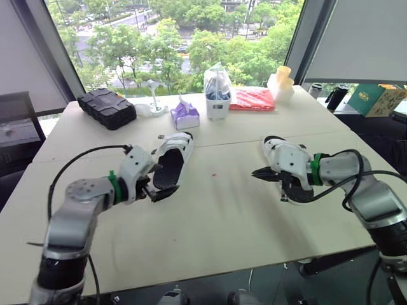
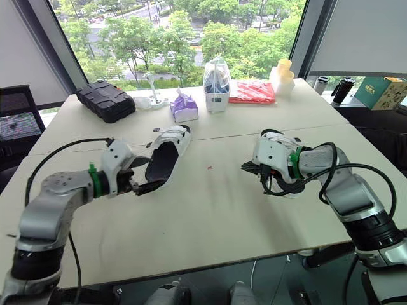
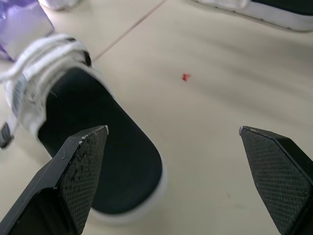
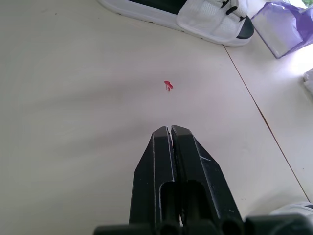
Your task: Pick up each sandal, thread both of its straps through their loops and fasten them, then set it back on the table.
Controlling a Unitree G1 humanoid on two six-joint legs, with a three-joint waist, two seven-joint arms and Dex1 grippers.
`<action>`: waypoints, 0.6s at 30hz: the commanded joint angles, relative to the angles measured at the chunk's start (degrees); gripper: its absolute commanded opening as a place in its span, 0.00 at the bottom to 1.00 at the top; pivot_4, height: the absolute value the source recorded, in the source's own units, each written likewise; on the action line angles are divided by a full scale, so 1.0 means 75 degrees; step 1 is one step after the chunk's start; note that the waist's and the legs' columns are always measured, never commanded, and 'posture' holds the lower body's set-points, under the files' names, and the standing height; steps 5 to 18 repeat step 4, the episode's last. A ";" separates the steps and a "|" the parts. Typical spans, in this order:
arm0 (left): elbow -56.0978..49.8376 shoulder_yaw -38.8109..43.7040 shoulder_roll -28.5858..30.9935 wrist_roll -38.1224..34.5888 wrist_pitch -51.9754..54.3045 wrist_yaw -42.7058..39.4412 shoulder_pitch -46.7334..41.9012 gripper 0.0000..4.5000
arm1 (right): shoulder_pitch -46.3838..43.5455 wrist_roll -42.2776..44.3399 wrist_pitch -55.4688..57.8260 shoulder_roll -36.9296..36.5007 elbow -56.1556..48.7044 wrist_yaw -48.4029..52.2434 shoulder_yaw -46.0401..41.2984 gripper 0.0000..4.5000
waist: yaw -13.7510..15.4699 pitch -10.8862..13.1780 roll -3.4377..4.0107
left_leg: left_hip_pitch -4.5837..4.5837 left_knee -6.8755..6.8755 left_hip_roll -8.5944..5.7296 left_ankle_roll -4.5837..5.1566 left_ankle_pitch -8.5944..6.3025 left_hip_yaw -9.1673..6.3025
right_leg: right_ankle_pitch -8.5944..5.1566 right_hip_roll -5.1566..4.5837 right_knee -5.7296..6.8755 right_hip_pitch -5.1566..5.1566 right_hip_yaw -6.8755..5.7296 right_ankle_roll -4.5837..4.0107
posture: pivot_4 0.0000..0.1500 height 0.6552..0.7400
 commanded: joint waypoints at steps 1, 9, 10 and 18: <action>-0.0334 0.0474 -0.0027 -0.0677 -0.0602 0.0106 0.0376 1.00 | -0.0022 -0.0063 -0.0254 -0.0254 0.0196 0.0078 -0.0400 0.00 | 0.0010 0.0000 -0.0002 | 0.0000 0.0000 0.0000 0.0000 0.0000 -0.0001 | 0.0000 -0.0002 -0.0004 0.0002 0.0000 -0.0001 | 1.00 1.00; -0.0501 0.0746 0.0297 -0.1274 -0.0471 -0.0102 0.0839 1.00 | 0.0102 -0.0004 -0.0178 -0.0390 0.0086 0.0075 -0.0543 0.00 | 0.0003 0.0000 -0.0002 | 0.0000 0.0000 0.0002 0.0000 0.0000 -0.0001 | 0.0004 -0.0008 -0.0018 0.0007 0.0003 -0.0011 | 1.00 1.00; -0.0501 0.0746 0.0297 -0.1274 -0.0471 -0.0102 0.0839 1.00 | 0.0102 -0.0004 -0.0178 -0.0390 0.0086 0.0075 -0.0543 0.00 | 0.0003 0.0000 -0.0002 | 0.0000 0.0000 0.0002 0.0000 0.0000 -0.0001 | 0.0004 -0.0008 -0.0018 0.0007 0.0003 -0.0011 | 1.00 1.00; -0.0501 0.0746 0.0297 -0.1274 -0.0471 -0.0102 0.0839 1.00 | 0.0102 -0.0004 -0.0178 -0.0390 0.0086 0.0075 -0.0543 0.00 | 0.0003 0.0000 -0.0002 | 0.0000 0.0000 0.0002 0.0000 0.0000 -0.0001 | 0.0004 -0.0008 -0.0018 0.0007 0.0003 -0.0011 | 1.00 1.00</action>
